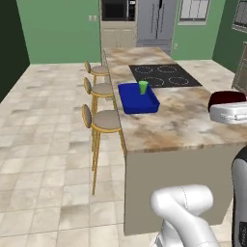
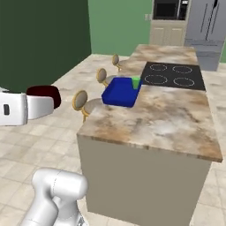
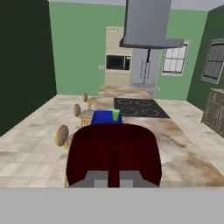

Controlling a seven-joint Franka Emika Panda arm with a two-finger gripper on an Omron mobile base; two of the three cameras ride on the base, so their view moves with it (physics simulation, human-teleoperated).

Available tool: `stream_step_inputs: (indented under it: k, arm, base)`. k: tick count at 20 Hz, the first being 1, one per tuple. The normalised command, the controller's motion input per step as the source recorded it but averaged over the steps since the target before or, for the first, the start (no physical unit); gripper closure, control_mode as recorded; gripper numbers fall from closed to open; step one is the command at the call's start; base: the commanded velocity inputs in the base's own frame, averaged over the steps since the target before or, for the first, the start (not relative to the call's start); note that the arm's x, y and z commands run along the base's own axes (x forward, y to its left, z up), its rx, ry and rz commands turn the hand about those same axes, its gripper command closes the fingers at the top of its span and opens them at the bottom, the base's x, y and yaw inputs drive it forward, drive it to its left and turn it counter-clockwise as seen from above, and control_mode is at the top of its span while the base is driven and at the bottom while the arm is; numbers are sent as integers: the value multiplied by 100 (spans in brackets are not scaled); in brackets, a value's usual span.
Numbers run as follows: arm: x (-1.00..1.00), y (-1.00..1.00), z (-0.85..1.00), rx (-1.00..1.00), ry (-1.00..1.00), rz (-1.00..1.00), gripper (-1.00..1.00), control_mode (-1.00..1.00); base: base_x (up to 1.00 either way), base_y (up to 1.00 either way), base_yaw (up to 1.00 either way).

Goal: There is a tray on the dining counter. Grab the cup, mug, and pitcher and place them on the tray. The pitcher may be placed next to the tray if it cannot fit the tray.

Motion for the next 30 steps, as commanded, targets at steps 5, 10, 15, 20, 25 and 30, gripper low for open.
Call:
stream_step_inputs:
  k: [5, 10, 15, 20, 25, 30]
  arm:
    - [0, 0, 0, 0, 0, 0, 100, 100]
    - [0, 0, 0, 0, 0, 0, 100, 100]
    - [0, 0, 0, 0, 0, 0, 100, 100]
    - [0, 0, 0, 0, 0, 0, 100, 100]
    - [0, 0, 0, 0, 0, 0, 100, 100]
    - [0, 0, 0, 0, 0, 0, 100, 100]
  base:
    - [70, 45, -6]
    - [25, 93, 0]
    - [14, 100, -7]
    - [33, 88, -22]
    - [41, 73, -40]
    - [34, 57, -53]
